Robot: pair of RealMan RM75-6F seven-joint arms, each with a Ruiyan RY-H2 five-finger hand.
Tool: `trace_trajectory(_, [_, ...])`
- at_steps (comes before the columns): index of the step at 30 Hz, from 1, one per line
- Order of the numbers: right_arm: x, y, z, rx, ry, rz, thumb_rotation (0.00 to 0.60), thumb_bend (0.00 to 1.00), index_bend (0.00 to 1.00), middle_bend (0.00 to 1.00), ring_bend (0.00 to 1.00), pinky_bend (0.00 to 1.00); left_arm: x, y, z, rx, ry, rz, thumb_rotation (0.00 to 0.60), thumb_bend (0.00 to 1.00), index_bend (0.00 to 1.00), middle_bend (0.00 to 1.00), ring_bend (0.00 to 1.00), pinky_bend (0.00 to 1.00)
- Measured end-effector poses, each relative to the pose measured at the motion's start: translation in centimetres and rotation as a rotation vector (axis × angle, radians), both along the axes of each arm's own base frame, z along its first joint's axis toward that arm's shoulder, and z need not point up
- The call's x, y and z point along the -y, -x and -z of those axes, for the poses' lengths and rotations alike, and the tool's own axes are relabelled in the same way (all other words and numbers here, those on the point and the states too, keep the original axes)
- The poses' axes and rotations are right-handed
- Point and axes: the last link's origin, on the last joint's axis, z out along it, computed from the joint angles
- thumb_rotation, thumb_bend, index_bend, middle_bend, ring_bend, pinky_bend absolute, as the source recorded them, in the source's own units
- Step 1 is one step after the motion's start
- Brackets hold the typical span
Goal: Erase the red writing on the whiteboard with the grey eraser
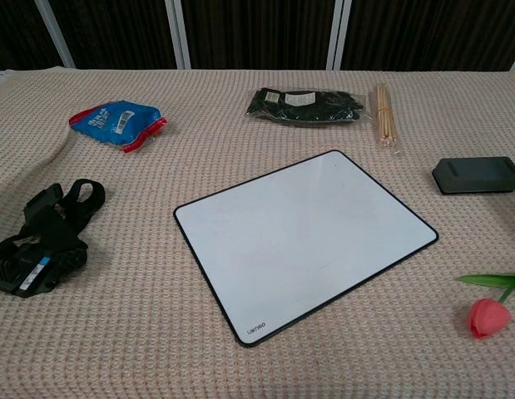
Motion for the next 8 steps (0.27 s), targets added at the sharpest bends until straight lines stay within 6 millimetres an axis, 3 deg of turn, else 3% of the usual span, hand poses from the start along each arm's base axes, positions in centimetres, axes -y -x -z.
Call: trace_trajectory(8, [-2.4, 0.0, -0.8, 0.043, 0.051, -0.033, 0.600, 0.11, 0.00, 0.00, 0.09, 0.16, 0.1, 0.0, 0.0, -0.005, 0.006, 0.002, 0.600, 0.38, 0.19, 0.04, 0.00, 0.03])
